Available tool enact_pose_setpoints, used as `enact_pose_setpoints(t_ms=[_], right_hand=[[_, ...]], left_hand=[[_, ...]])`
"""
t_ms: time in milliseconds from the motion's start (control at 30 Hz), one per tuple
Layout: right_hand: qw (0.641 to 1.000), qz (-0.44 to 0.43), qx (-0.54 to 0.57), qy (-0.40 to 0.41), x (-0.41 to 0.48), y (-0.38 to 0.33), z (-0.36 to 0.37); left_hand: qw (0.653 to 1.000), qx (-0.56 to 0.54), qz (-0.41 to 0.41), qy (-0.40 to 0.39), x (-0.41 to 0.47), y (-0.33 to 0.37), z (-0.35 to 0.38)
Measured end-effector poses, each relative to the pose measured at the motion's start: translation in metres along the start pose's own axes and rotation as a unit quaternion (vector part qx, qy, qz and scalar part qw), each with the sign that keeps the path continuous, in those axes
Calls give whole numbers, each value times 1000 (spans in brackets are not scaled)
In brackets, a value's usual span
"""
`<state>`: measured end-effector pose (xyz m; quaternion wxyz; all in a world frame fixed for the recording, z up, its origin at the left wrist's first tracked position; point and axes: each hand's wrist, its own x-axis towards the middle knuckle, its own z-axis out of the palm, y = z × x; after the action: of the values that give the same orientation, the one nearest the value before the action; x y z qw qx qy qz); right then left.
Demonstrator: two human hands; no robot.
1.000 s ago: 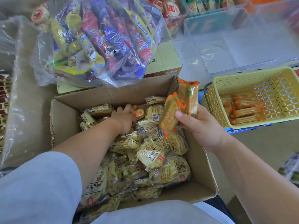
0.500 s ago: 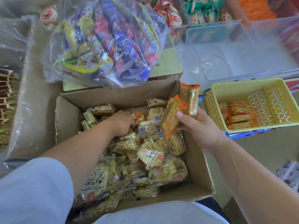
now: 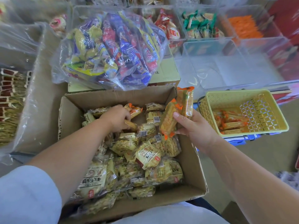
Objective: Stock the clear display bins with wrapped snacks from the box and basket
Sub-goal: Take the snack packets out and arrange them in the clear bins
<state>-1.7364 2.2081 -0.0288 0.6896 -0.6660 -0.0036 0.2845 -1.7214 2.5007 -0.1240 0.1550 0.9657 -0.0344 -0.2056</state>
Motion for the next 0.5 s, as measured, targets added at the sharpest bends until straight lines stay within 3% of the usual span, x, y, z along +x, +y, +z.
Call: enact_pose_setpoints(t_ms=[167,367,500], right_hand=[[1000,-20,11,-12,-10,-12,-13],[997,-62,29,32,-16,-30,-80],[996,-76,-7,34,-16,-32,-156]], left_hand=[[998,-14,-17,54,-22,8,-19],[986,-61,-73,138,-62,43,-36],[943,-199,-139,228,-98,96,-37]])
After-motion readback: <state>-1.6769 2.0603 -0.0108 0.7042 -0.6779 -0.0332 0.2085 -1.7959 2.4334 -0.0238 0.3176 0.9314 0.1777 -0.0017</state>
